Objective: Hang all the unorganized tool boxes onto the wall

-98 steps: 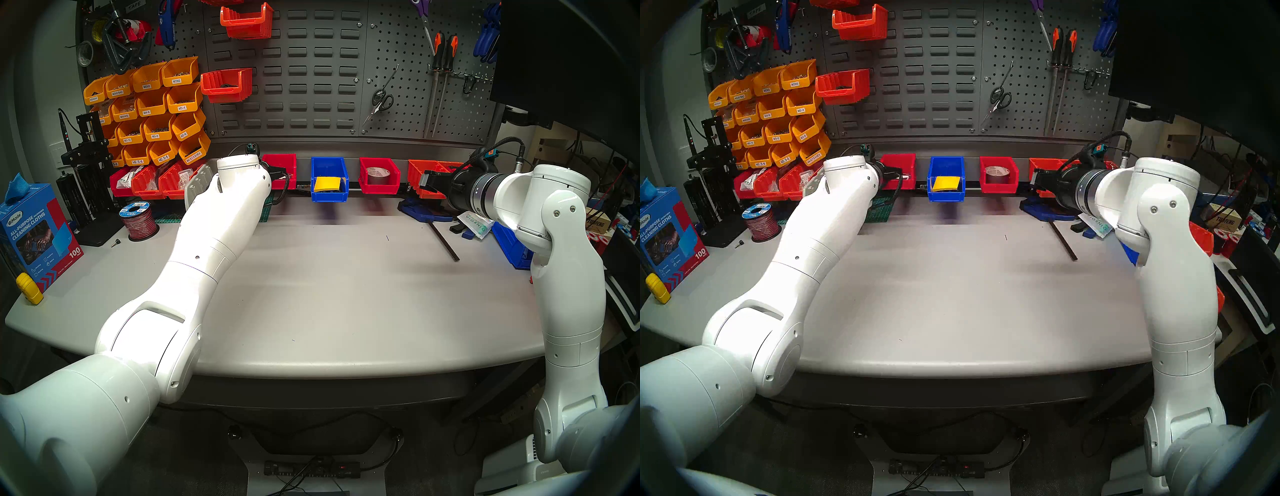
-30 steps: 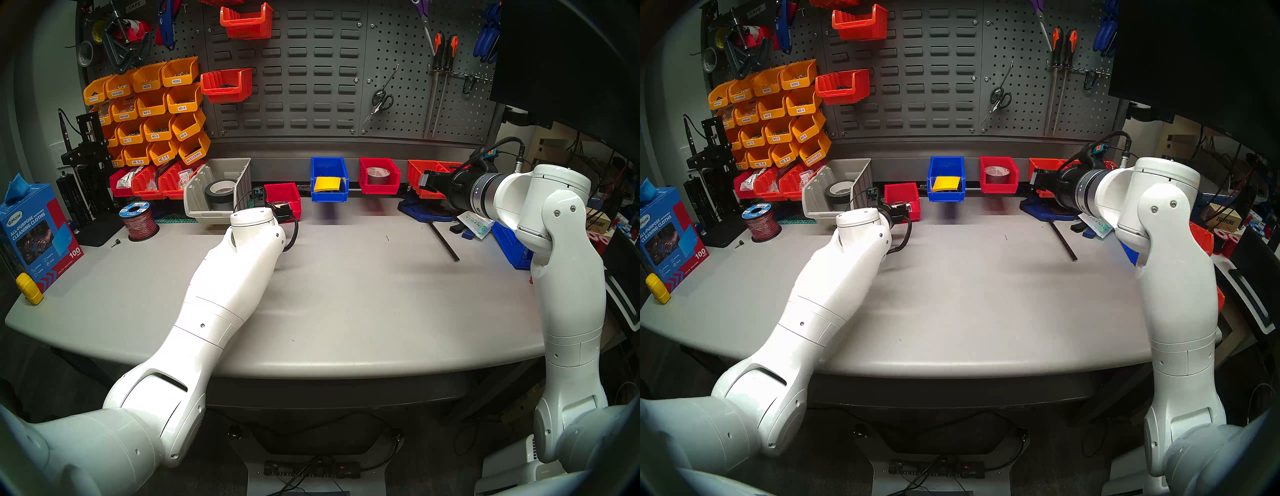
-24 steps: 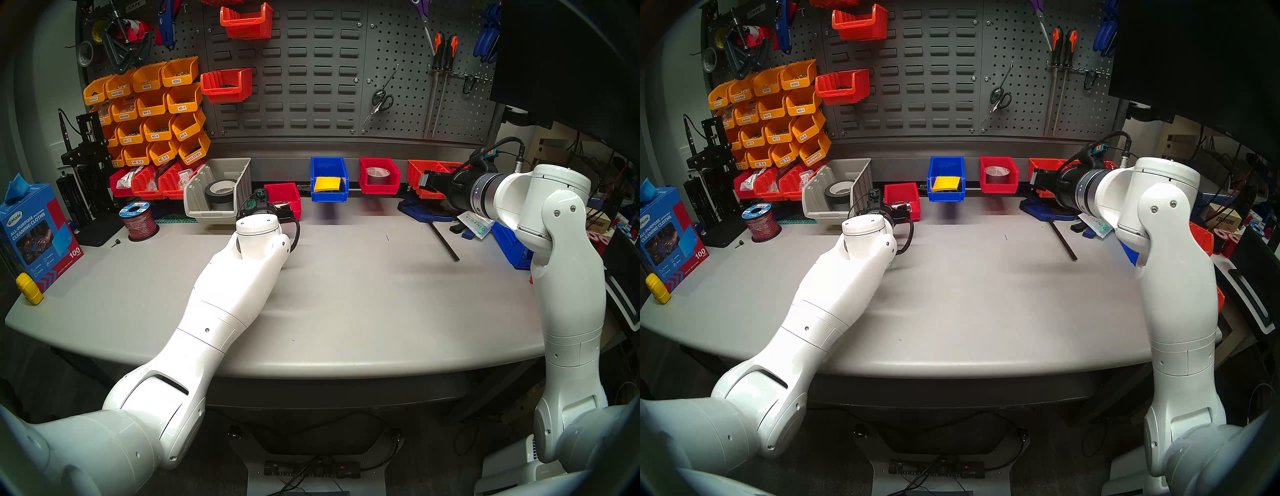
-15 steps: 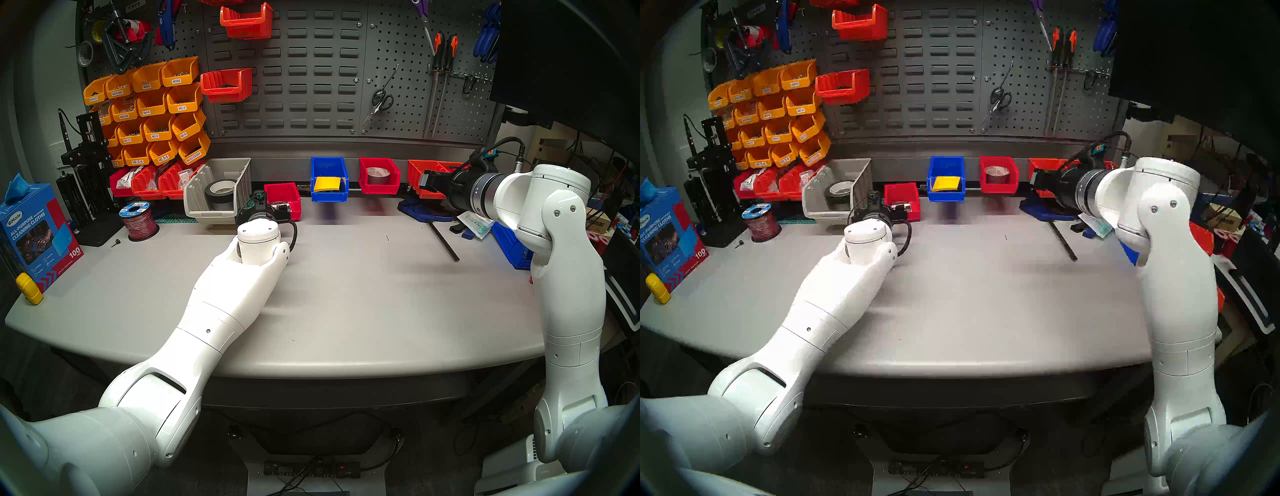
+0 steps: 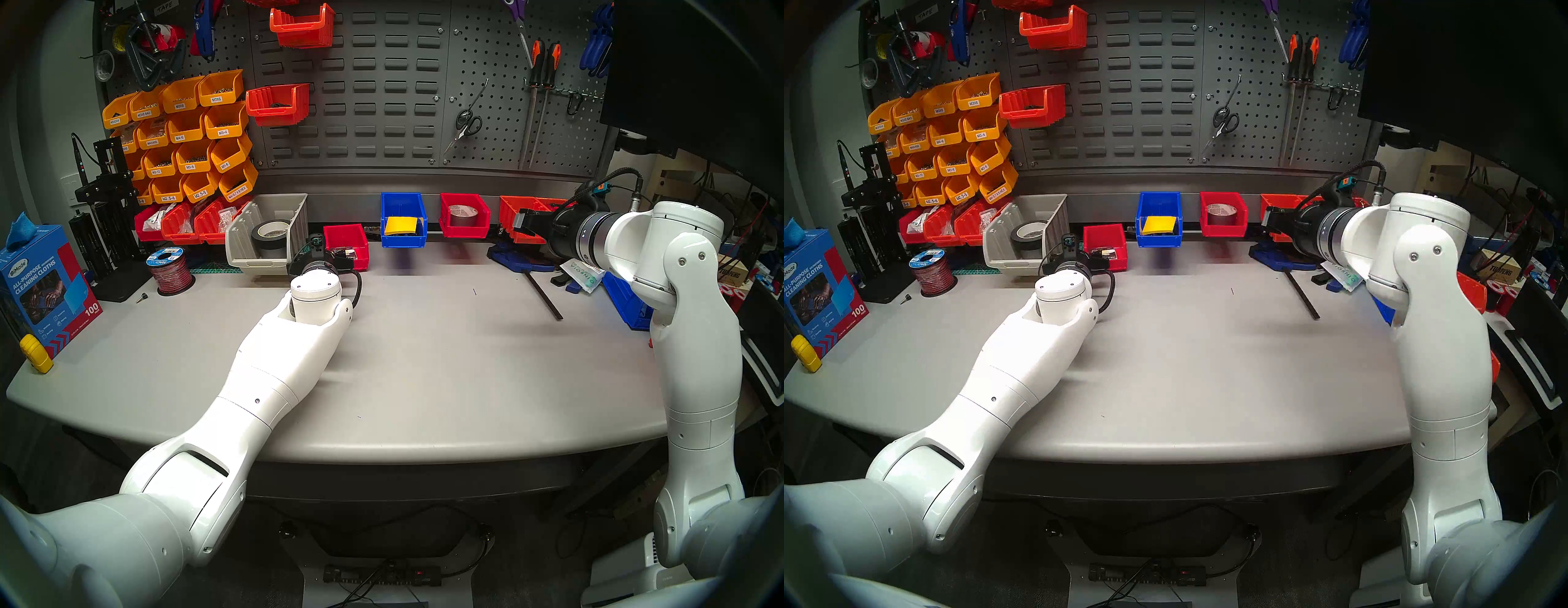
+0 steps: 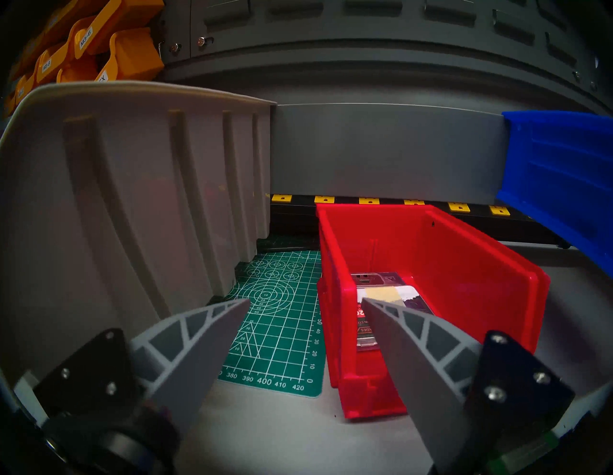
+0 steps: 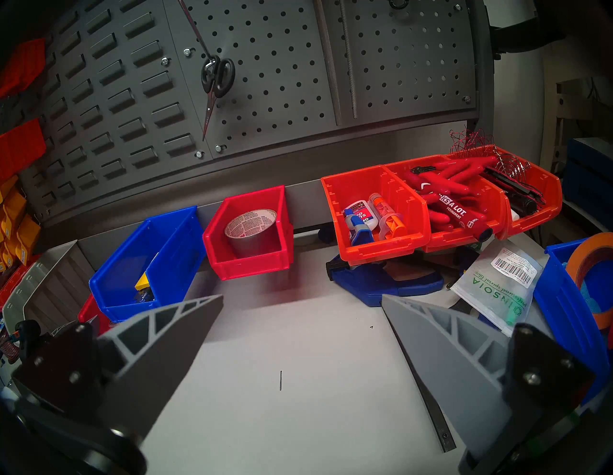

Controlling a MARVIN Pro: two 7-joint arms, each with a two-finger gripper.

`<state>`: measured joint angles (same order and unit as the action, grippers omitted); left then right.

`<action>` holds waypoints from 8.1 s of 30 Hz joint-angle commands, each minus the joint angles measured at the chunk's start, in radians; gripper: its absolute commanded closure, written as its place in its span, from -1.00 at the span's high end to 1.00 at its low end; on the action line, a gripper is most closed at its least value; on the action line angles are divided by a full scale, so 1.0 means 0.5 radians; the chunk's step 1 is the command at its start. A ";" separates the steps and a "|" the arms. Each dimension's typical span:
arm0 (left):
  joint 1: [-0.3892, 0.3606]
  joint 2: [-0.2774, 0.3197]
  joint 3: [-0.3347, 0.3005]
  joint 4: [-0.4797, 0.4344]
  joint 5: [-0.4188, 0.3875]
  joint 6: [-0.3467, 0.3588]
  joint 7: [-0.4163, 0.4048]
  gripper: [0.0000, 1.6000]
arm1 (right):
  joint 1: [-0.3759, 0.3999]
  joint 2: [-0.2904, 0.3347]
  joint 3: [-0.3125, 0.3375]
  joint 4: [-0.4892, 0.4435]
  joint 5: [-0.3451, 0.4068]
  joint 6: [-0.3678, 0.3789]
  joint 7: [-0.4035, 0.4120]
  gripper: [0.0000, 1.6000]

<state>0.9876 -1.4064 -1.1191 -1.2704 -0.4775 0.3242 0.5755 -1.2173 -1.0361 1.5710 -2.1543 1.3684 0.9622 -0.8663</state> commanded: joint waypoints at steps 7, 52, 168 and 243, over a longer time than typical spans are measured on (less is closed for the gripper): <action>-0.145 -0.038 -0.010 0.116 0.000 -0.070 -0.077 0.40 | 0.023 0.001 0.000 -0.017 0.001 -0.005 -0.213 1.00; -0.280 -0.049 -0.077 0.211 0.032 -0.211 -0.209 -1.00 | 0.009 0.025 0.001 -0.012 -0.026 -0.005 -0.140 1.00; -0.487 0.043 -0.140 0.231 -0.061 -0.063 -0.504 -1.00 | 0.023 -0.006 0.003 -0.017 -0.005 -0.005 -0.211 1.00; -0.643 -0.056 -0.134 0.370 -0.078 0.289 -0.453 -1.00 | 0.025 -0.009 0.001 -0.018 0.001 -0.005 -0.227 1.00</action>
<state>0.6993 -1.4141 -1.1888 -1.0888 -0.5123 0.4852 0.3657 -1.2172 -1.0425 1.5714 -2.1541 1.3648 0.9622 -0.8663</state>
